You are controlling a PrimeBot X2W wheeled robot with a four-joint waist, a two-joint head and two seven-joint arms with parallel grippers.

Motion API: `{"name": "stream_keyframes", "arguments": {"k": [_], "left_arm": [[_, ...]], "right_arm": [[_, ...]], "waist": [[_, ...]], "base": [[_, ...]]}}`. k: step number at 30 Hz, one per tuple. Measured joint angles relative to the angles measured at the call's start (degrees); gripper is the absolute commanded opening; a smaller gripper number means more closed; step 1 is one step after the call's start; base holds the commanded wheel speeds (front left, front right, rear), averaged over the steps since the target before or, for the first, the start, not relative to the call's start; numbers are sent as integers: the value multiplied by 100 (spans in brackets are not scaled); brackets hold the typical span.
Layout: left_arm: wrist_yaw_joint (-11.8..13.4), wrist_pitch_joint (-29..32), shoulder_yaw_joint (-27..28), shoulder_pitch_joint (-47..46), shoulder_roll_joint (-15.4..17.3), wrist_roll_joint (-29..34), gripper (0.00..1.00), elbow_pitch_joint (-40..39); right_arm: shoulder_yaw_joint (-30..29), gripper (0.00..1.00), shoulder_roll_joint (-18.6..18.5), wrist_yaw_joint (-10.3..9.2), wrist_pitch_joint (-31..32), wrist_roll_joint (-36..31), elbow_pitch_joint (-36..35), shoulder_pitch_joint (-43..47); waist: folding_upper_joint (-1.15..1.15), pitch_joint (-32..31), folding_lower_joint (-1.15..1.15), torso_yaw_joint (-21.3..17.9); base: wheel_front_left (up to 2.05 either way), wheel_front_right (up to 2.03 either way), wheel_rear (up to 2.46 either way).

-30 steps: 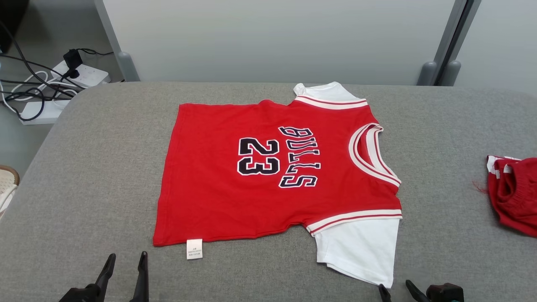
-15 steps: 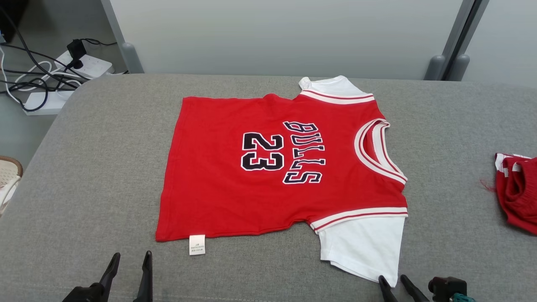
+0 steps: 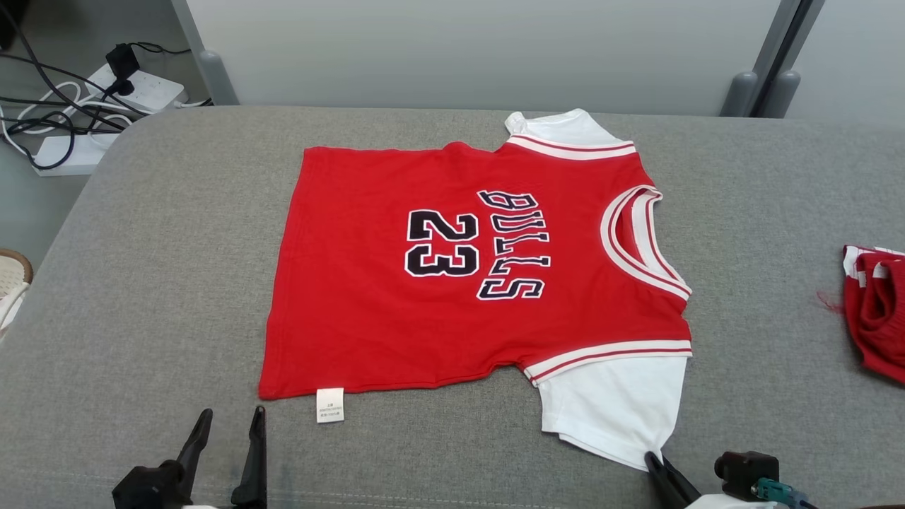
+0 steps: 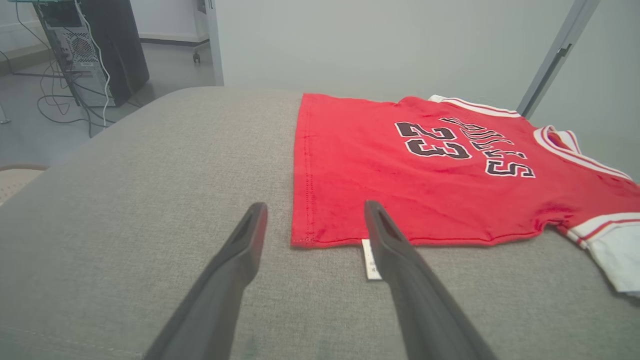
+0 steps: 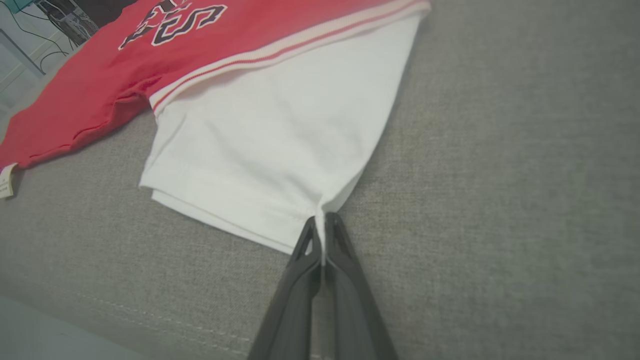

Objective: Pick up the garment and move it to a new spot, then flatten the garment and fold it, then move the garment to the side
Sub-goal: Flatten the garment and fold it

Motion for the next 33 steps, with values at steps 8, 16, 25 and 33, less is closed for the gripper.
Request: {"name": "stream_keyframes", "arguments": {"k": [8, 16, 25, 33], "left_arm": [[-15, 1, -283, -165, -4, -391, 100, 393], [-16, 0, -188, -646, -13, -853, 100, 980], [-16, 1, 322, -1104, 16, -1050, 100, 1641], [-16, 0, 500, -1264, -16, -1181, 90, 2136]], "right_arm": [[90, 0, -208, 45, -27, -25, 16, -17], [224, 0, -263, 49, -29, -83, -114, -121], [288, 0, -299, 57, -69, -180, -304, -265], [281, 0, -321, 56, -68, -213, -325, -337]], "waist": [[0, 109, 0, -118], [0, 316, 0, -371], [0, 575, 0, -664], [0, 621, 0, -766]], "base": [[0, 0, 0], [0, 0, 0], [0, 0, 0], [0, 0, 0]]}}
